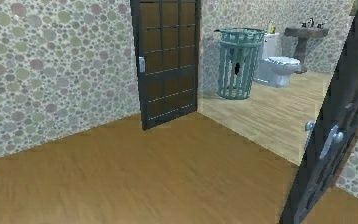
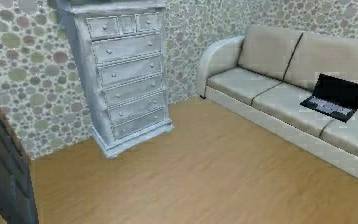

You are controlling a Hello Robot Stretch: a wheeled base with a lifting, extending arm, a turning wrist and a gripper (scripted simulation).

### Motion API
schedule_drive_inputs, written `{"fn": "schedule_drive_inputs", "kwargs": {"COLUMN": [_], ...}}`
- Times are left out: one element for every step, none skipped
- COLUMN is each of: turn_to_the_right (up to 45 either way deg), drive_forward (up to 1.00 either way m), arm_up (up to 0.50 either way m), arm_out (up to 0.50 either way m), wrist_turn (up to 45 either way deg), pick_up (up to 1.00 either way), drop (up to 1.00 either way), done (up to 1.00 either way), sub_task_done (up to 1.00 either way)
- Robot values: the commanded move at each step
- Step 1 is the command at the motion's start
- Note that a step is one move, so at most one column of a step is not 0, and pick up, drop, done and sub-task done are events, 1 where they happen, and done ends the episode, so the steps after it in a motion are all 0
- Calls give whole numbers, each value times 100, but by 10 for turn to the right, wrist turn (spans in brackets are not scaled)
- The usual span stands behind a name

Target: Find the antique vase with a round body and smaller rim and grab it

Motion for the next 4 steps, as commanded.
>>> {"fn": "schedule_drive_inputs", "kwargs": {"turn_to_the_right": [0,-30,0,450], "drive_forward": [70,0,55,0], "arm_up": [0,0,0,0], "arm_out": [0,0,0,0], "wrist_turn": [0,0,0,0], "pick_up": [0,0,0,0], "drop": [0,0,0,0], "done": [0,0,0,0], "sub_task_done": [0,0,0,0]}}
